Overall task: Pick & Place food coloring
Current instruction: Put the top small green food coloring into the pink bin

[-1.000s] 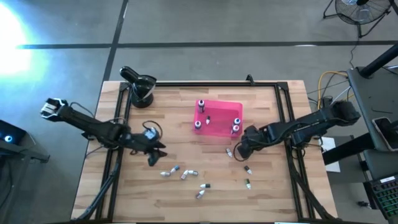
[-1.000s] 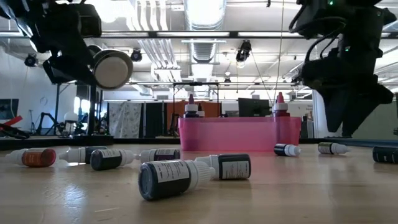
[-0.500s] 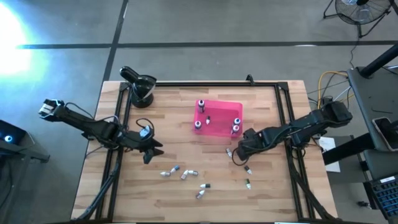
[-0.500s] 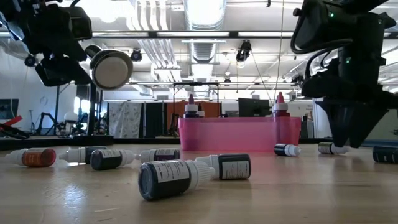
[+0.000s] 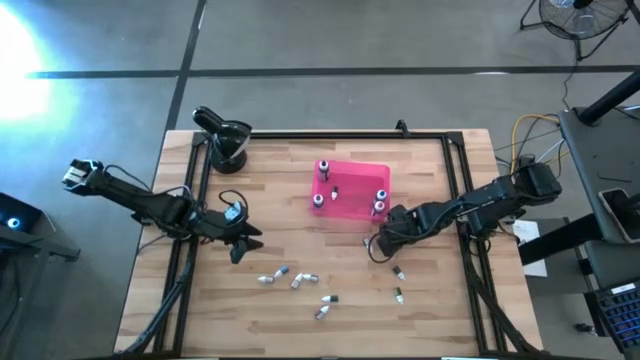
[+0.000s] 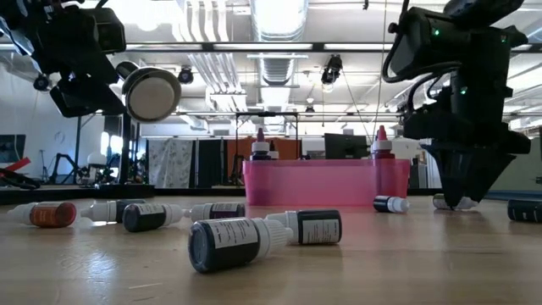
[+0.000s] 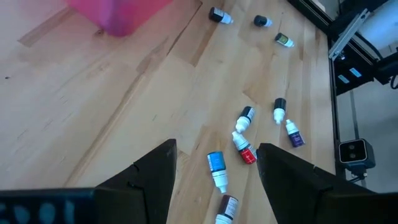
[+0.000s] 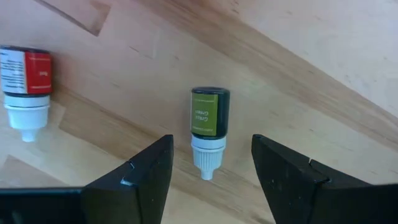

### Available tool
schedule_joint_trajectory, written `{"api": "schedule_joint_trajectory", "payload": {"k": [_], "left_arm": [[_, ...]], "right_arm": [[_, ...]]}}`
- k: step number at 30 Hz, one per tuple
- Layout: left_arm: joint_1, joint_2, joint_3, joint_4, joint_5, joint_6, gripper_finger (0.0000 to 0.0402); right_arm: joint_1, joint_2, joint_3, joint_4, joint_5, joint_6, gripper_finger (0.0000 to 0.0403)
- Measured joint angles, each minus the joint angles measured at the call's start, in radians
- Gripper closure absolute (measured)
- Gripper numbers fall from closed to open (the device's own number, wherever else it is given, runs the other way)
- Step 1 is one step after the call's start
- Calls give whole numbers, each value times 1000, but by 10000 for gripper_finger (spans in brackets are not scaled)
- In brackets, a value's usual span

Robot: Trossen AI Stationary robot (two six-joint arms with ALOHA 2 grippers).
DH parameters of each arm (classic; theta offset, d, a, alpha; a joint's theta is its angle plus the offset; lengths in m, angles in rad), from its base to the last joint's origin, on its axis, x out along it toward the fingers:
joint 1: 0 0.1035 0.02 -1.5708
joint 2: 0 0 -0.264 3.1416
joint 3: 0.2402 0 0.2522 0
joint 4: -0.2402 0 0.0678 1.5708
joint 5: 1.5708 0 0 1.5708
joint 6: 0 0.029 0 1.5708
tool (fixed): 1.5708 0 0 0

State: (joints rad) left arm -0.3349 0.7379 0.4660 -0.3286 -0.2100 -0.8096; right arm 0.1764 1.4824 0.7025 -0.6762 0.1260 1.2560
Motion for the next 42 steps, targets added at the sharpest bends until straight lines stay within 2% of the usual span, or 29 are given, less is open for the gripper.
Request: {"api": "schedule_joint_trajectory", "payload": {"k": [3,11,19,28,33,35,39,42], "left_arm": [[0,0,0,0,0,-6,204],[0,0,0,0,0,-21,204],[0,0,0,0,0,-21,204],[0,0,-2,-1,-1,-21,204],[0,0,-2,-1,-1,-21,204],[0,0,-2,0,-1,-26,204],[1,0,-6,0,-1,-34,204],[1,0,-8,-1,-1,-35,204]], "right_arm": [[0,6,0,0,-3,-4,210],[-1,6,4,8,10,-17,292],[-1,6,5,10,8,-10,341],[1,-6,33,13,-47,-6,342],[0,-83,122,156,-52,-124,342],[-10,-118,173,207,-9,-181,342],[-68,-152,279,203,181,-290,339],[-157,-142,350,194,212,-345,319]]}}
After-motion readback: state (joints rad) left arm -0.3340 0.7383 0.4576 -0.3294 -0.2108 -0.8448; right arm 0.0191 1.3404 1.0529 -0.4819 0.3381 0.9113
